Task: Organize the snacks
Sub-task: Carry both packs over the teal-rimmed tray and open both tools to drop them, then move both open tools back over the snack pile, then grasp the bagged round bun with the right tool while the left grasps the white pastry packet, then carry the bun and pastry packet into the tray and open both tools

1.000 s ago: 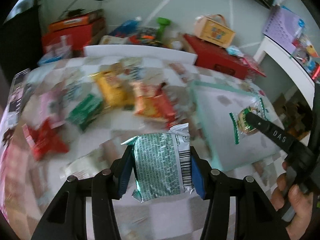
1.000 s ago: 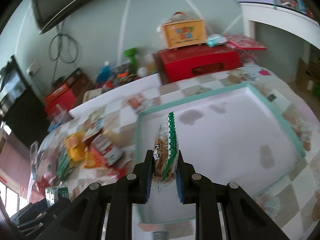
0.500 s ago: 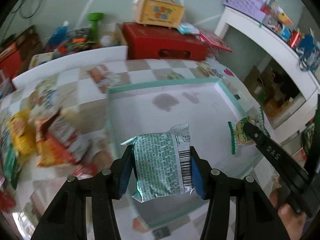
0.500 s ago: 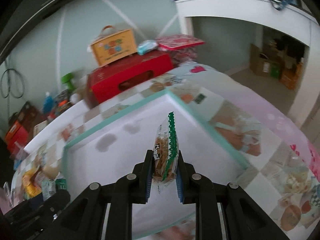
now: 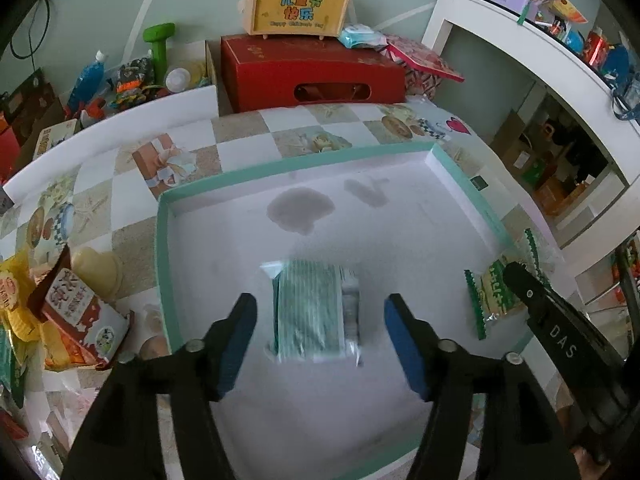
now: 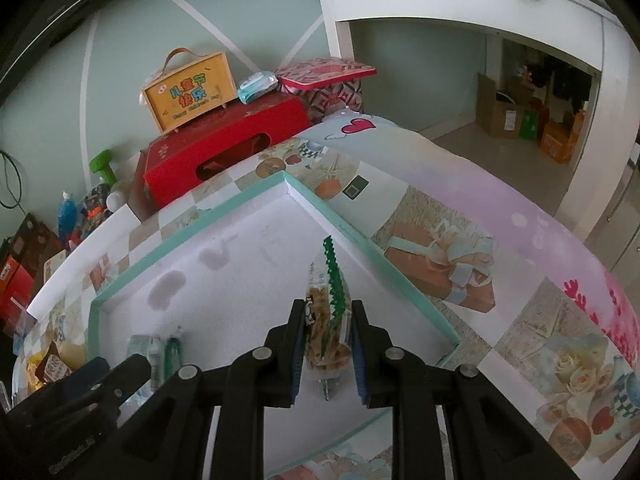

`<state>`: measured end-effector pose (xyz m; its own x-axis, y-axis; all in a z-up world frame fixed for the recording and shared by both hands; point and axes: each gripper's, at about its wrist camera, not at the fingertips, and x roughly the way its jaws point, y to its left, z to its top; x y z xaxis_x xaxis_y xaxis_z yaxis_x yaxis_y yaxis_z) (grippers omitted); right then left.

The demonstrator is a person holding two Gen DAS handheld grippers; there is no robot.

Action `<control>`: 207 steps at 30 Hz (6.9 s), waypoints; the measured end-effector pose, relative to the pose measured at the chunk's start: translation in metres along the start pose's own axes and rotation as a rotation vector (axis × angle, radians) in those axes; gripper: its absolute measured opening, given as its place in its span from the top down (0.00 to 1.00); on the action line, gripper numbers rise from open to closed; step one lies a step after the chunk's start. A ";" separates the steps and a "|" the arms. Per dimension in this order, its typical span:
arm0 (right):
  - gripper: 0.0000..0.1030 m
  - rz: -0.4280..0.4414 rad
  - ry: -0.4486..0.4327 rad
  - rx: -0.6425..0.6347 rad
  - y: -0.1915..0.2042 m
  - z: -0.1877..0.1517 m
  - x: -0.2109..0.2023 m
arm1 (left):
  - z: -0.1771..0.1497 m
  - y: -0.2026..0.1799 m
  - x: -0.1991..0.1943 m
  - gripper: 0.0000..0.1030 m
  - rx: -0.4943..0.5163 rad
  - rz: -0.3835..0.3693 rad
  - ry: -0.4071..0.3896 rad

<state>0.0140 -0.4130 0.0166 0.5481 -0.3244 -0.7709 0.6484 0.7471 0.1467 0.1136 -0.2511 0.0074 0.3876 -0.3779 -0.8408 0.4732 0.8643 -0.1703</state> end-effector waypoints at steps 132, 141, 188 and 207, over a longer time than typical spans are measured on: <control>0.31 0.302 0.314 -0.667 0.247 -0.157 -0.017 | -0.150 0.227 -0.072 0.40 -0.544 0.338 0.119; 0.38 0.315 0.306 -0.666 0.247 -0.155 -0.018 | -0.151 0.236 -0.072 0.41 -0.570 0.303 0.103; 0.48 0.265 0.119 -0.247 0.121 -0.030 -0.036 | -0.068 0.154 -0.116 0.42 -0.357 0.080 -0.119; 0.48 0.213 0.117 -0.012 0.037 0.000 0.023 | 0.018 0.052 -0.011 0.42 -0.126 0.004 -0.003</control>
<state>0.0507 -0.3933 0.0045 0.6064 -0.0902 -0.7901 0.5182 0.7985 0.3065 0.1487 -0.2081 0.0168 0.3914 -0.3753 -0.8402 0.3684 0.9006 -0.2307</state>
